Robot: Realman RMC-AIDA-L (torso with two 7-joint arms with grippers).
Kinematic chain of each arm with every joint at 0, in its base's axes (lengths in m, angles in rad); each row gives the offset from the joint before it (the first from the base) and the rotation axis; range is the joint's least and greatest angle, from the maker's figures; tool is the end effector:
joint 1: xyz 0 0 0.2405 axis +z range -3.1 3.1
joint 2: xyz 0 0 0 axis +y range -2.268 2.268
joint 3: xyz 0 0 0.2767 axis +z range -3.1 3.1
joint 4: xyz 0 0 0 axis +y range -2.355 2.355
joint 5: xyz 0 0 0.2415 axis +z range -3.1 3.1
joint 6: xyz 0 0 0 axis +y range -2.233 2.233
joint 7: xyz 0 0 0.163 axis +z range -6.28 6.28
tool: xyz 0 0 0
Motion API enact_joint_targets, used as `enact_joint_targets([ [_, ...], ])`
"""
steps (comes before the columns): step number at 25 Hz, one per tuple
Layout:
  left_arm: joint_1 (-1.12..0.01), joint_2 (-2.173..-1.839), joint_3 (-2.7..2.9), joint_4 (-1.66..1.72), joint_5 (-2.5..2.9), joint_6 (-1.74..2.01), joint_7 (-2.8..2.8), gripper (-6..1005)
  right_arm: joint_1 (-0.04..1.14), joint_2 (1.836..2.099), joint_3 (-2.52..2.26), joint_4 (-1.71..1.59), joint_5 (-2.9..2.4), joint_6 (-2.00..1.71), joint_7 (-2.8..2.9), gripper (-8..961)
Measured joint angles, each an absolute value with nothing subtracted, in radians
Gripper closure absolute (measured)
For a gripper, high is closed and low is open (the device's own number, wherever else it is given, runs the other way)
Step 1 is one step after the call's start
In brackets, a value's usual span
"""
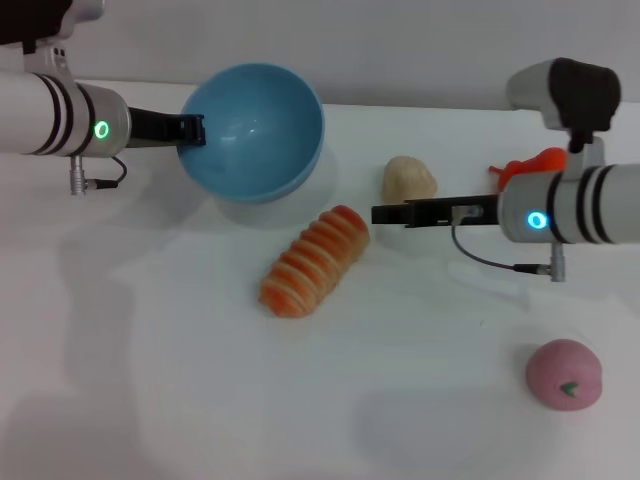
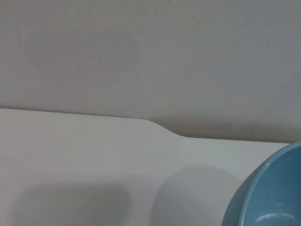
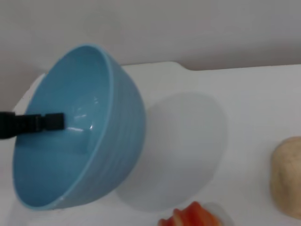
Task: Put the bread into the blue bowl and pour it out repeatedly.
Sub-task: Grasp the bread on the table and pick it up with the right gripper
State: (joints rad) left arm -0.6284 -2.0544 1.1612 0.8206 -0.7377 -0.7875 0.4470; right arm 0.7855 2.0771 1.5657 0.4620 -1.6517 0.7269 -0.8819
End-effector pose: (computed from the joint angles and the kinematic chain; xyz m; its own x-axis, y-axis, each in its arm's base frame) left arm -0.2932 0.4809 -0.0219 0.4087 0.7686 0.4921 0.8682 -0.1611 -0.4694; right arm 0.2287 0.4459 -0.1484 0.4955 -0.7964 -0.3467 -0.8686 -0.4536 -0.1995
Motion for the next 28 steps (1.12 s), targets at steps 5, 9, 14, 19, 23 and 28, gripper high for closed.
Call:
enact_joint_targets([
  [5,-0.629,-2.056,1.168,0.82,-0.738,-0.785,0.447,1000,0.803,2.08,1.39,0.461,-1.473,0.663,-0.959,459],
  [9,-0.628,-2.056,1.168,0.818,-0.738,-0.784,0.446,1000,0.805,2.081,1.25,0.46,-1.368,0.586,-0.986,460],
  [14,-0.628,-2.055,1.167,0.818,-0.738,-0.779,0.447,1001,0.811,2.083,1.197,0.45,-1.332,0.537,-0.986,459],
  [19,-0.629,-2.055,1.169,0.818,-0.738,-0.771,0.454,1001,0.814,2.086,1.189,0.439,-1.325,0.496,-0.997,460],
  [23,-0.631,-2.055,1.17,0.819,-0.738,-0.768,0.454,1001,0.822,2.087,1.176,0.431,-1.315,0.485,-1.016,460],
  [28,-0.634,-2.055,1.171,0.82,-0.738,-0.767,0.455,999,0.832,2.091,1.129,0.421,-1.291,0.462,-1.035,459],
])
